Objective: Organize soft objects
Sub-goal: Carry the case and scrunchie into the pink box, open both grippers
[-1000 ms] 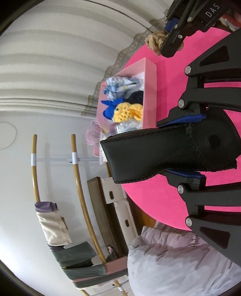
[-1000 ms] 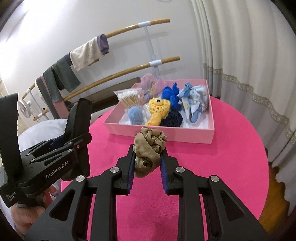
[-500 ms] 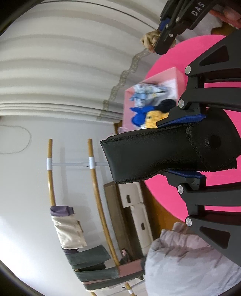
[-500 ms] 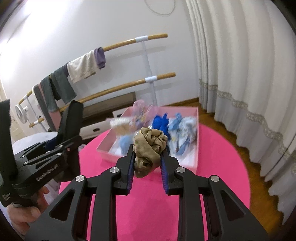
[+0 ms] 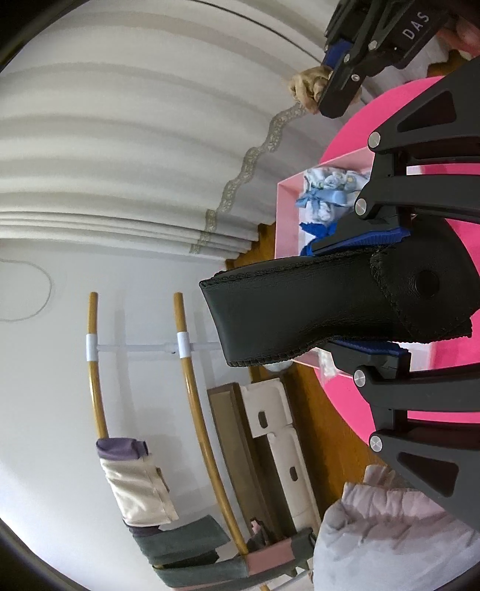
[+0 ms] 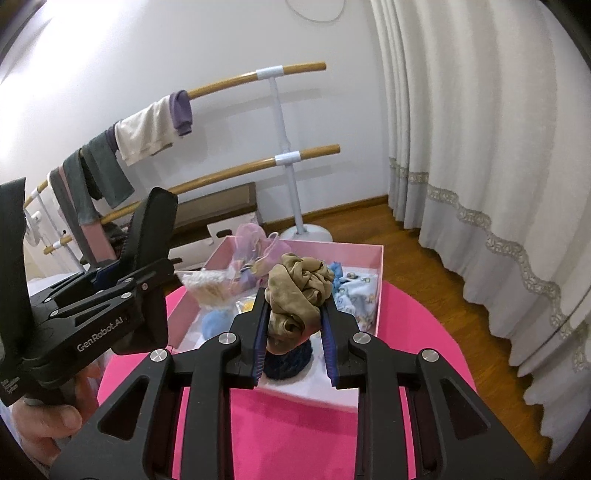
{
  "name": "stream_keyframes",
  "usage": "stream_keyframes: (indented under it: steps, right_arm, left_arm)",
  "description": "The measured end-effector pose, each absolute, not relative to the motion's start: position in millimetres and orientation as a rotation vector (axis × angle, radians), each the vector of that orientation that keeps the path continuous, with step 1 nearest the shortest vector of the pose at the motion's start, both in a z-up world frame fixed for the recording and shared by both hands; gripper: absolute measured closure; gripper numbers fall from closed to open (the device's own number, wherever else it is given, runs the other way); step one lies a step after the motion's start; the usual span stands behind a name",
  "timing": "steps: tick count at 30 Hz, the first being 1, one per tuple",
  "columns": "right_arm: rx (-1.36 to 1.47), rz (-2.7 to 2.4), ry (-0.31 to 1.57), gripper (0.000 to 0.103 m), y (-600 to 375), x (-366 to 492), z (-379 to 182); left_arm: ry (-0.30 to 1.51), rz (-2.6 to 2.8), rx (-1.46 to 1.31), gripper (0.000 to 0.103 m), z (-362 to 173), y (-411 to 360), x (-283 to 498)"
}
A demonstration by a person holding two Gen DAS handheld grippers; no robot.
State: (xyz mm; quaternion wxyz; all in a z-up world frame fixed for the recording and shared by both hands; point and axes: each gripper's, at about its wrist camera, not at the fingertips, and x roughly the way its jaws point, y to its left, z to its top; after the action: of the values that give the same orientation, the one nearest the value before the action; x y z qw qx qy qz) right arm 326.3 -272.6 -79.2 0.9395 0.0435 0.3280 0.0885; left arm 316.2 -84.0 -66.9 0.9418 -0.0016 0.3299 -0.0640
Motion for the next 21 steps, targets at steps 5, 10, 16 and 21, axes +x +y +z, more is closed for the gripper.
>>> stream_keyframes:
  steps: [5,10,16,21]
  right_arm:
    - [0.102,0.173,0.715,0.079,-278.7,355.9,-95.7]
    - [0.113,0.168,0.772,0.079,-285.3,377.6,-119.9]
    - [0.123,0.162,0.832,0.078,-290.2,393.8,-146.4]
    - [0.126,0.154,0.86,0.07,-289.3,400.8,-157.7]
  left_arm:
    - [0.721,-0.141,0.006,0.066,-85.4,-90.1,367.9]
    - [0.769,-0.147,0.019,0.066,-107.7,-99.0,413.5]
    - [0.84,-0.145,0.028,0.062,-137.0,-115.7,469.3]
    - [0.871,-0.141,0.021,0.048,-148.2,-121.7,496.6]
